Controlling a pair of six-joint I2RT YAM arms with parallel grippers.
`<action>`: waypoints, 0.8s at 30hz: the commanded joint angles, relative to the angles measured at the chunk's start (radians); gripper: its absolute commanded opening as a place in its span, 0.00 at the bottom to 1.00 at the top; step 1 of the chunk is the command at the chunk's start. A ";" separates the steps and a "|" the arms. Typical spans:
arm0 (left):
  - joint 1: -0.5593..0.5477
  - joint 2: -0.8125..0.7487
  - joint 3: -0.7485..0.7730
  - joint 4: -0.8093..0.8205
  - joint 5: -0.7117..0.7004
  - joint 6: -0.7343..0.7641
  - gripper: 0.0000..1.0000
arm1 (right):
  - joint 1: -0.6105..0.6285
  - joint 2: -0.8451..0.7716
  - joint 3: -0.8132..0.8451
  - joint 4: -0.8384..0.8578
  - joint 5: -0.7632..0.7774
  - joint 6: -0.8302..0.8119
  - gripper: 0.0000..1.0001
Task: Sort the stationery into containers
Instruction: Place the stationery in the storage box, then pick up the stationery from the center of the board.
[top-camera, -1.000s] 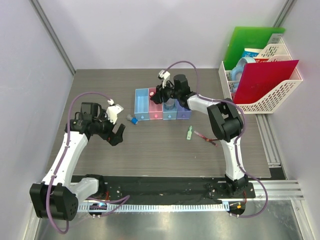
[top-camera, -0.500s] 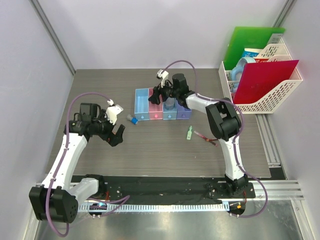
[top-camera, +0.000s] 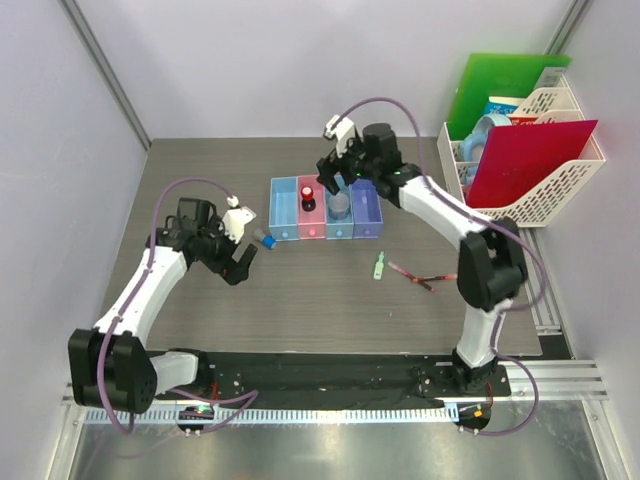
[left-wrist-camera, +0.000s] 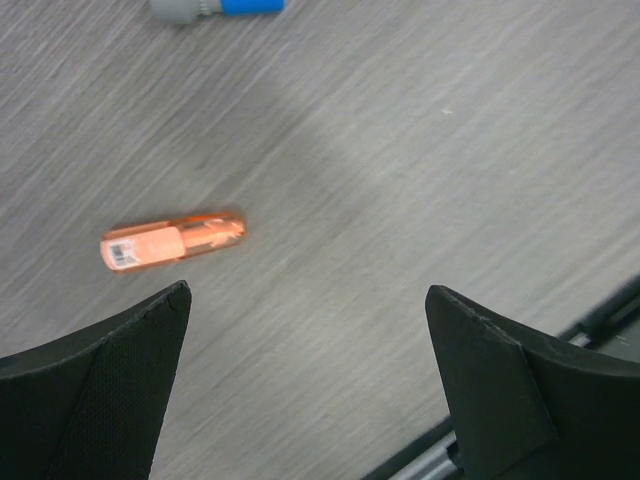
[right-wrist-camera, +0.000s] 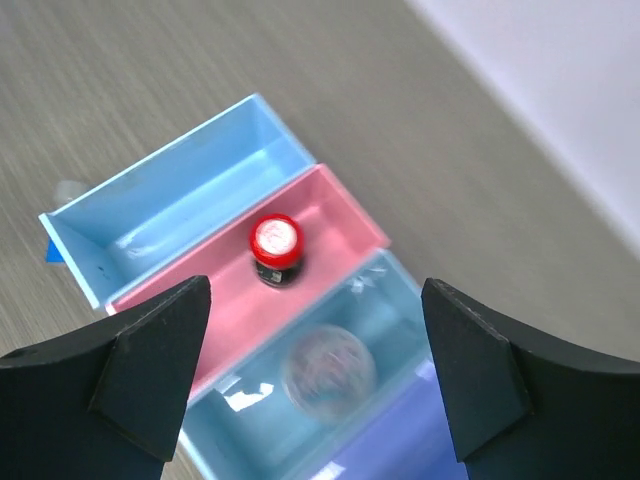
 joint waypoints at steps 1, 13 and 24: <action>-0.070 0.068 0.010 0.166 -0.178 -0.005 1.00 | -0.011 -0.271 -0.052 -0.170 0.163 -0.176 0.92; -0.094 0.245 0.001 0.584 -0.223 0.408 1.00 | -0.019 -0.718 -0.329 -0.369 0.362 -0.267 0.95; -0.094 0.380 0.035 0.543 0.069 0.844 1.00 | -0.169 -0.876 -0.397 -0.429 0.305 -0.251 0.95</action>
